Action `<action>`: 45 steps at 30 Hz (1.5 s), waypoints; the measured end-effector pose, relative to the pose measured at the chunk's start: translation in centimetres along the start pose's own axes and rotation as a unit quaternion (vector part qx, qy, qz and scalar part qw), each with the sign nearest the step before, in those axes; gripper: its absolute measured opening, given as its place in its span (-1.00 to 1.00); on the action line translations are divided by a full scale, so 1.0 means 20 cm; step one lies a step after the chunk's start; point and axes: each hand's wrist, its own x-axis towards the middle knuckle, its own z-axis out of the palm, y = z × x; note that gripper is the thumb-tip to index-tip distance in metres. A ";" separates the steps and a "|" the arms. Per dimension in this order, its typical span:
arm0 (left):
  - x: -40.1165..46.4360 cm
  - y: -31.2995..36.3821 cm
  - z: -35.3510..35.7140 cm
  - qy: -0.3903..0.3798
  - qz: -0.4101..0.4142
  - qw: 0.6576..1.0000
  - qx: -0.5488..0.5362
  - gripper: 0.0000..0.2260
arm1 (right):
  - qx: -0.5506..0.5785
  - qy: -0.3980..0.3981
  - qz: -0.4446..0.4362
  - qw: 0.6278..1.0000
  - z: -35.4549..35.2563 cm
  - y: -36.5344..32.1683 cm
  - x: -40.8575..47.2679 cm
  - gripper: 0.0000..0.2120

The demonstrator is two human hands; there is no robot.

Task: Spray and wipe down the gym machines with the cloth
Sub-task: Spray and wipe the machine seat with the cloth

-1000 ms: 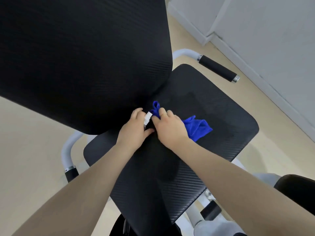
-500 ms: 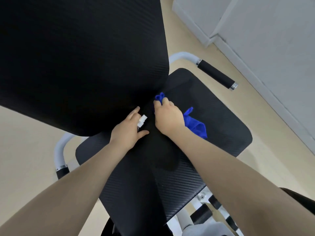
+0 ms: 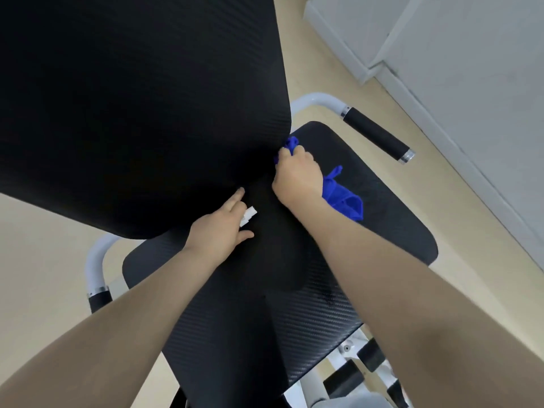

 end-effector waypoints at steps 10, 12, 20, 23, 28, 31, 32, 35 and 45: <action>0.01 -0.01 0.02 0.002 -0.004 1.000 0.017 -0.65 | 0.044 -0.002 0.119 0.992 -0.05 0.15 0.16 -0.73; 0.01 0.01 0.01 -0.001 -0.008 1.000 0.009 -0.66 | 0.042 -0.019 0.030 0.998 0.01 0.04 -0.04 -0.70; -0.03 0.08 -0.01 -0.014 -0.041 0.999 0.022 -0.72 | -0.111 -0.021 0.086 0.990 -0.19 0.53 -0.18 -0.61; -0.02 0.07 0.01 0.002 -0.044 0.999 0.018 -0.72 | -0.060 -0.029 0.118 0.991 -0.12 0.50 -0.28 -0.57; -0.04 0.10 0.02 -0.003 -0.068 0.998 0.017 -0.75 | -0.044 -0.062 -0.035 0.997 -0.04 0.29 -0.53 -0.51; -0.04 0.13 0.00 -0.013 -0.076 0.997 0.010 -0.75 | -0.082 -0.064 -0.122 0.987 -0.09 0.38 -0.51 -0.53; -0.03 0.13 -0.01 -0.016 -0.073 0.997 0.006 -0.75 | -0.090 -0.057 -0.085 0.991 -0.13 0.45 -0.47 -0.55; -0.03 0.10 0.00 -0.009 -0.056 0.998 -0.004 -0.74 | -0.040 -0.030 0.139 0.989 -0.19 0.71 -0.38 -0.64; -0.15 0.17 0.03 -0.019 -0.057 0.998 0.029 -0.67 | -0.079 -0.143 -0.102 0.981 -0.10 0.38 -0.78 -0.46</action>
